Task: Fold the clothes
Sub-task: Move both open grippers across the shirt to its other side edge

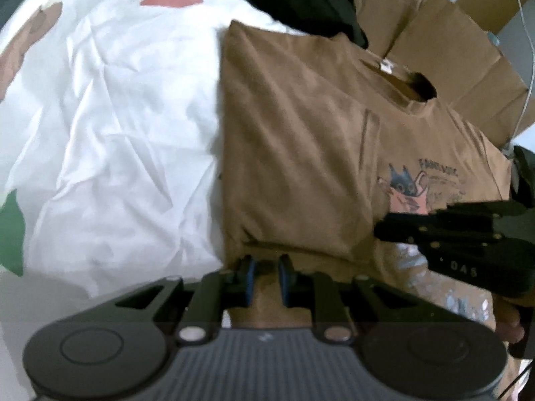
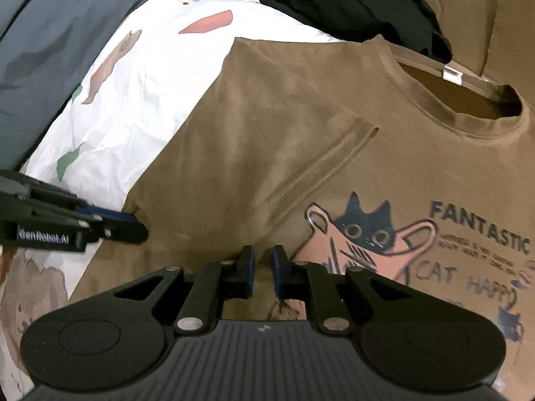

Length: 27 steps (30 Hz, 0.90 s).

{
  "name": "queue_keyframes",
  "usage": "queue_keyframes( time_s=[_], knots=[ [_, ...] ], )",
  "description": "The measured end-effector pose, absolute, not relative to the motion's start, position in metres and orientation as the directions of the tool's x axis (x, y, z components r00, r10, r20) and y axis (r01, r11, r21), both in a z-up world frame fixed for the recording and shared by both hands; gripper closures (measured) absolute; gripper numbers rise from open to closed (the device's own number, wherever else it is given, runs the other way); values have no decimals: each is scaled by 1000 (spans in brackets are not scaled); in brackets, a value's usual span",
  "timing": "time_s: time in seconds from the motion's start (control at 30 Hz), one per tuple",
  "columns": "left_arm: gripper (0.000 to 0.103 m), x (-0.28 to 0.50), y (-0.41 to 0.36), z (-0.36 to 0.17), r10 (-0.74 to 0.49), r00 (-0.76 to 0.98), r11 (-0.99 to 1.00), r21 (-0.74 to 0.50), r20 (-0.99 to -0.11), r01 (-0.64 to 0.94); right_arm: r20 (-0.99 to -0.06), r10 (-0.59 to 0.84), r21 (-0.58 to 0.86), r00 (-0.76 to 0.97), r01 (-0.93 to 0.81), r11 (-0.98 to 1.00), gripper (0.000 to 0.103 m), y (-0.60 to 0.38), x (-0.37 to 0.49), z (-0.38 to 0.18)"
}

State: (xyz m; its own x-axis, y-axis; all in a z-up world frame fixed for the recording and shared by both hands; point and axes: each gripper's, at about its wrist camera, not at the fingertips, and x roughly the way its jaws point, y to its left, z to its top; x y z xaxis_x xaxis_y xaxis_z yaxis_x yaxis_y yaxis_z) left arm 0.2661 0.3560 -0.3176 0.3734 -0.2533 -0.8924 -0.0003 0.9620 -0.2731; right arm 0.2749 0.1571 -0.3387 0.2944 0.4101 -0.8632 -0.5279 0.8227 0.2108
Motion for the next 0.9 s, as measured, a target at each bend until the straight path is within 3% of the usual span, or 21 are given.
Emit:
queue_keyframes(
  time_s=[0.17,0.23,0.3,0.47,0.63,0.73,0.9],
  knots=[
    [87,267,343,-291,-253,429,962,-271,-867,19,-857,394,193,332,-501,843,85,138,274,-313],
    [86,268,335,-281,-257,449,961,-273,-856,31,-846,395,191,358,-488,851,66,128,275,-299],
    [84,271,322,-269,-269,453,960,-273,-850,58,-834,387,176,393,-476,862,57,117,274,-286],
    [80,282,291,-249,-288,447,957,-273,-847,100,-805,367,138,467,-454,880,49,89,277,-251],
    [71,300,259,-212,-276,483,961,-255,-831,110,-781,343,105,522,-432,896,29,59,278,-229],
    [61,312,244,-196,-276,497,961,-255,-823,110,-779,336,114,530,-408,906,28,35,284,-220],
    [58,332,212,-174,-269,500,962,-253,-824,100,-752,301,132,586,-314,940,28,-14,295,-203]
  ],
)
